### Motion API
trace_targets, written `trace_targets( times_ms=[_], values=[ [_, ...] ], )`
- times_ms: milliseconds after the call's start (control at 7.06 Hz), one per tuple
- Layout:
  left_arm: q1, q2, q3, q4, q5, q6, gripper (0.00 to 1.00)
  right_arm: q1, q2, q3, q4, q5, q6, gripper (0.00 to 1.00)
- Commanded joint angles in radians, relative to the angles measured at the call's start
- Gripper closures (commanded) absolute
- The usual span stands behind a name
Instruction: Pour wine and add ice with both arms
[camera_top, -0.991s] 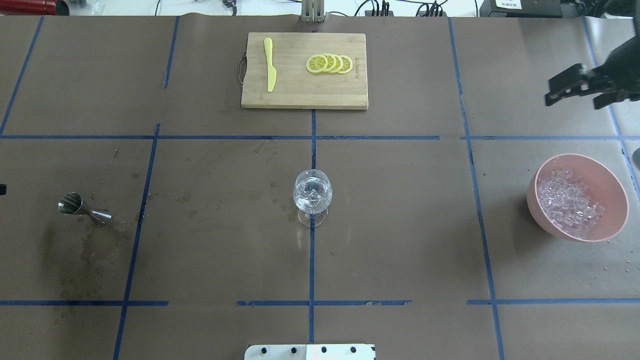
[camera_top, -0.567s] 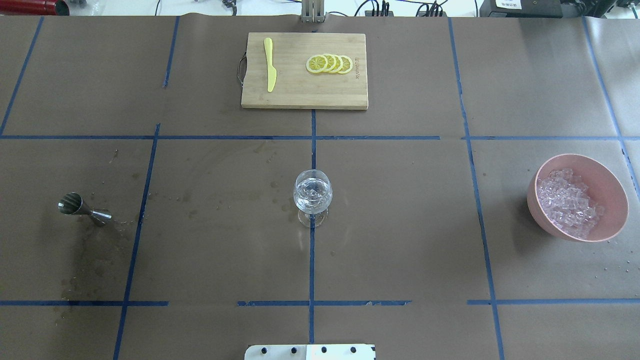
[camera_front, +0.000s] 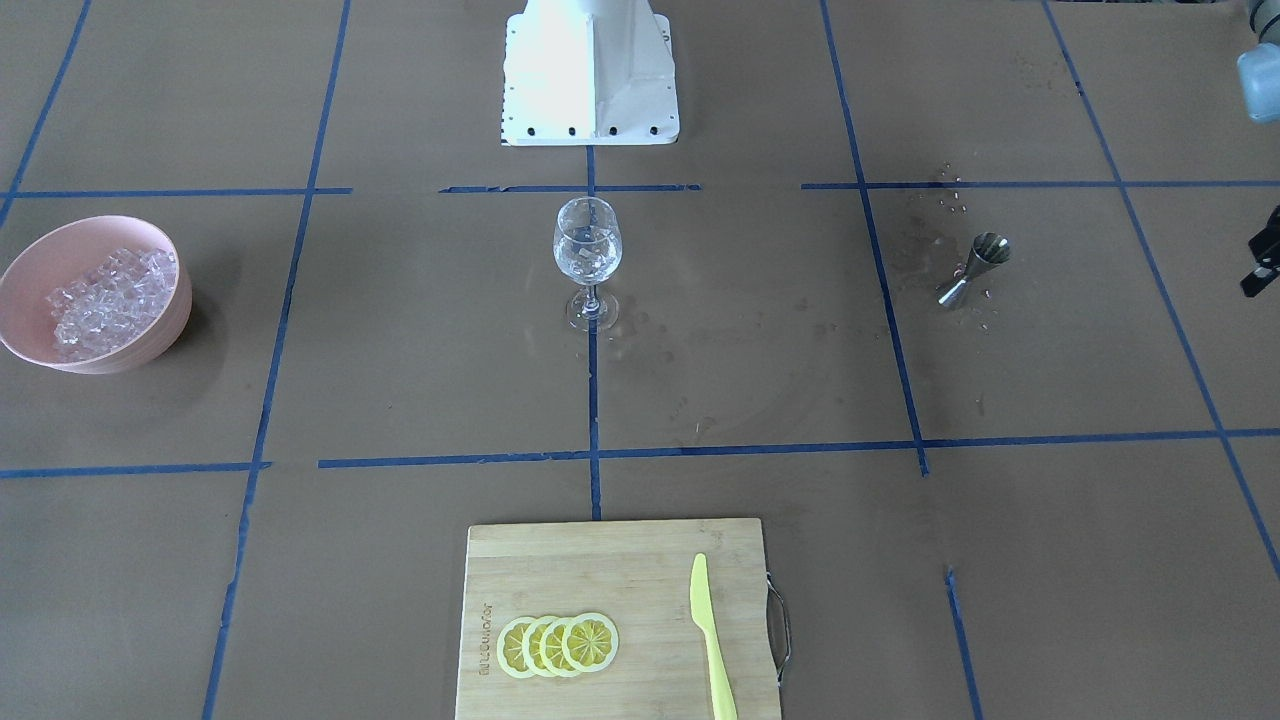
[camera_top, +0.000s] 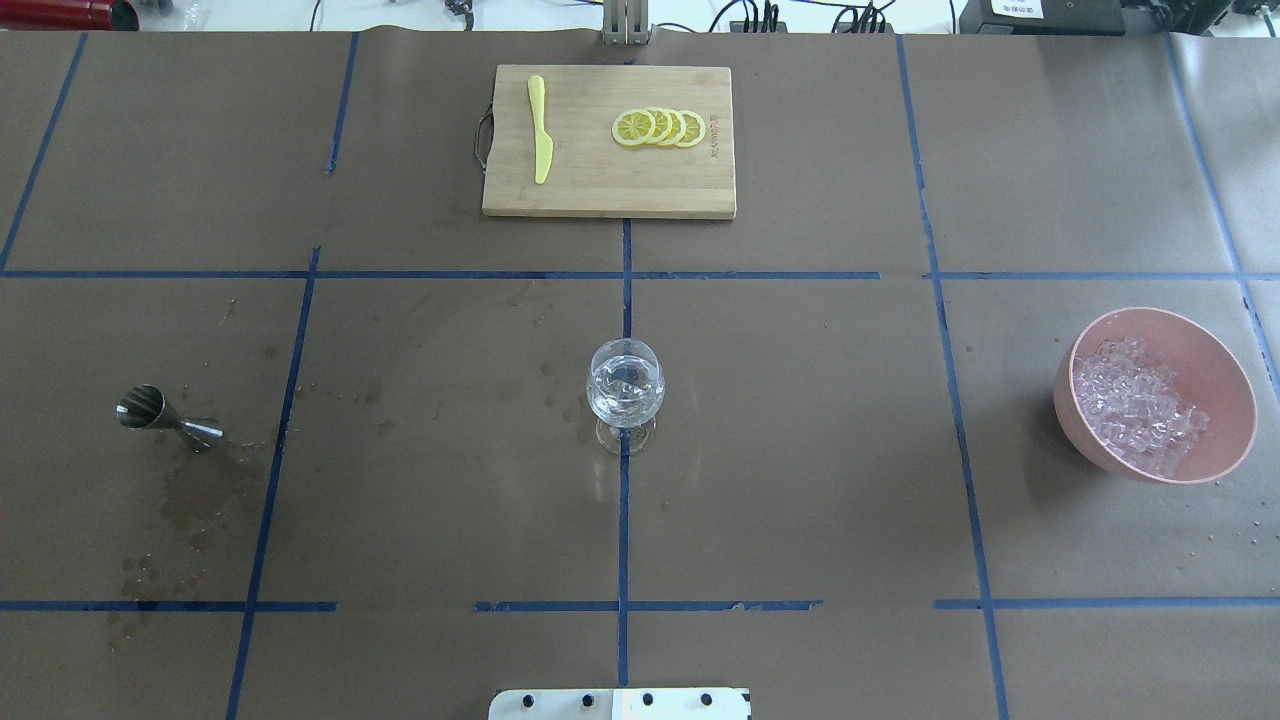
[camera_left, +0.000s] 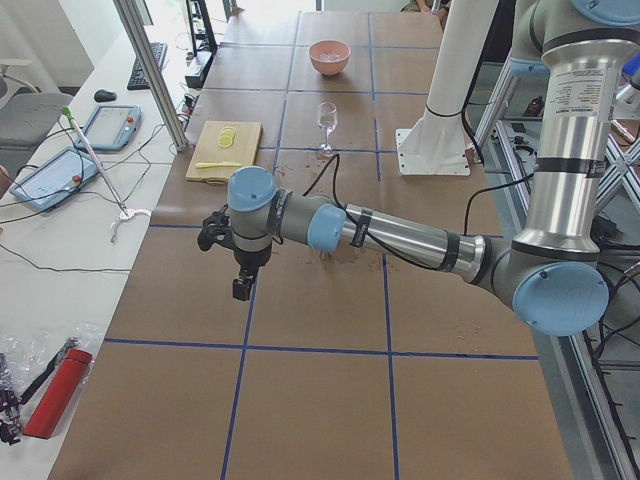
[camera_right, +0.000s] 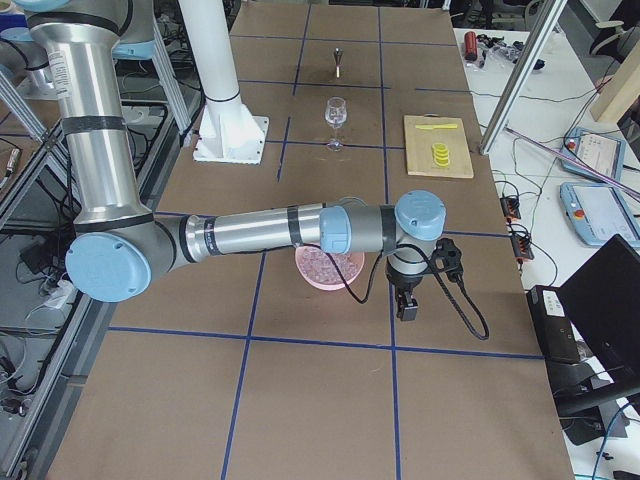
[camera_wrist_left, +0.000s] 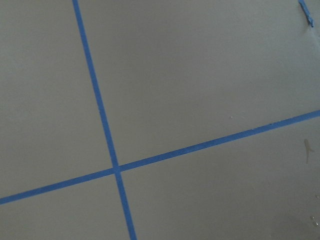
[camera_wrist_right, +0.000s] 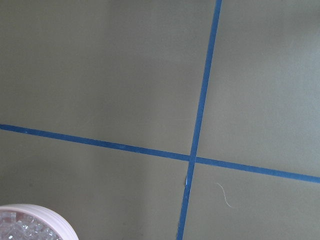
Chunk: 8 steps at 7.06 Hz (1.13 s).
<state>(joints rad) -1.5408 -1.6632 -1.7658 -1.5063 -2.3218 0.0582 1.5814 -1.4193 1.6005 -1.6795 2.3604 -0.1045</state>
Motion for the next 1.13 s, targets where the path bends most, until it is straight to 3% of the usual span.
trace_targets(
  times_ms=[0,425,991],
  values=[
    [-0.044,-0.032,0.003,0.14,0.002,0.089,0.0,0.008,0.003,0.004,-0.052,0.0,-0.013,0.0],
    [-0.038,0.062,0.032,-0.009,-0.016,0.078,0.0,-0.026,0.097,-0.007,-0.159,-0.029,-0.017,0.0],
    [-0.039,0.076,0.023,-0.067,-0.024,0.083,0.0,-0.031,0.074,0.002,-0.151,-0.036,0.022,0.0]
  ],
)
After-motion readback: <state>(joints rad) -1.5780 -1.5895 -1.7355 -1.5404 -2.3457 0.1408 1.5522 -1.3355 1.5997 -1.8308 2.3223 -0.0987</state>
